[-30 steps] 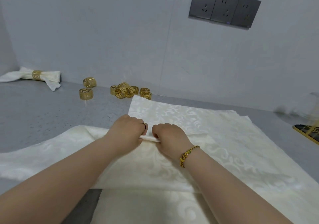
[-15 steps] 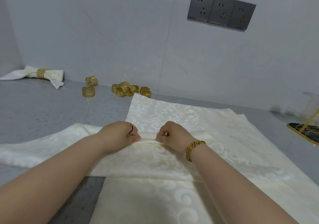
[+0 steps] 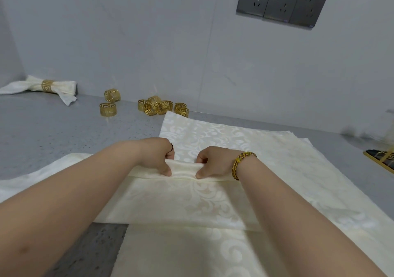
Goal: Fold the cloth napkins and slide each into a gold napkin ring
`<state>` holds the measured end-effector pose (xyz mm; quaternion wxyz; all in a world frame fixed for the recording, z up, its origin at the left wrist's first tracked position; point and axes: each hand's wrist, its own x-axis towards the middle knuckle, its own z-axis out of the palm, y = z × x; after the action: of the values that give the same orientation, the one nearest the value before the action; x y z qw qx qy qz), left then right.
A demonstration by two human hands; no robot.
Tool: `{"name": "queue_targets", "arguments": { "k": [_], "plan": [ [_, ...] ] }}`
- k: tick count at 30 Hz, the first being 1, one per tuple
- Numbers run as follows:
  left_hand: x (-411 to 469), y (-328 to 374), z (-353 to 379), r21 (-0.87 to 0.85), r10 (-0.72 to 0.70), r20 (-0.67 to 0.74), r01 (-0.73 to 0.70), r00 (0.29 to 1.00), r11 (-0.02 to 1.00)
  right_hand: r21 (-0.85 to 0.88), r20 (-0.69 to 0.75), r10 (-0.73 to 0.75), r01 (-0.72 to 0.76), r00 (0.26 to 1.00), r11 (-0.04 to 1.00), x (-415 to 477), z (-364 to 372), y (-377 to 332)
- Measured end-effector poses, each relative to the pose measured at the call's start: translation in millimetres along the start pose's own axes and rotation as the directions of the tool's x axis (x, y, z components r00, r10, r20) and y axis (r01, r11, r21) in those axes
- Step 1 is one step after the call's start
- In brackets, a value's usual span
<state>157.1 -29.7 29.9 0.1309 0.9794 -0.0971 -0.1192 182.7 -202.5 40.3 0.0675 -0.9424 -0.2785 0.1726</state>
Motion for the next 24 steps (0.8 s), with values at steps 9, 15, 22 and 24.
{"name": "queue_targets", "arguments": {
  "k": [9, 15, 22, 24],
  "plan": [
    [-24.8, 8.5, 18.8, 0.321, 0.138, -0.339, -0.023, 0.93, 0.947, 0.004, -0.181, -0.092, 0.095, 0.979, 0.995, -12.8, 16.8, -2.7],
    [-59.7, 14.4, 37.2, 0.445, 0.305, -0.421, -0.099, 0.854, 0.89, -0.207, -0.34, -0.243, 0.18, 0.909, 0.962, -37.8, 42.9, -10.8],
    [-66.2, 2.1, 42.7, -0.084, 0.075, -0.277, -0.102, 0.958, 0.991, 0.154, -0.219, -0.167, 0.203, 0.961, 0.967, -57.9, 37.4, -2.8],
    [-61.6, 0.6, 39.0, -0.168, 0.023, -0.23, -0.063, 0.973, 0.984, 0.245, -0.207, -0.123, 0.174, 0.97, 0.954, -55.6, 35.2, -0.8]
  ]
}}
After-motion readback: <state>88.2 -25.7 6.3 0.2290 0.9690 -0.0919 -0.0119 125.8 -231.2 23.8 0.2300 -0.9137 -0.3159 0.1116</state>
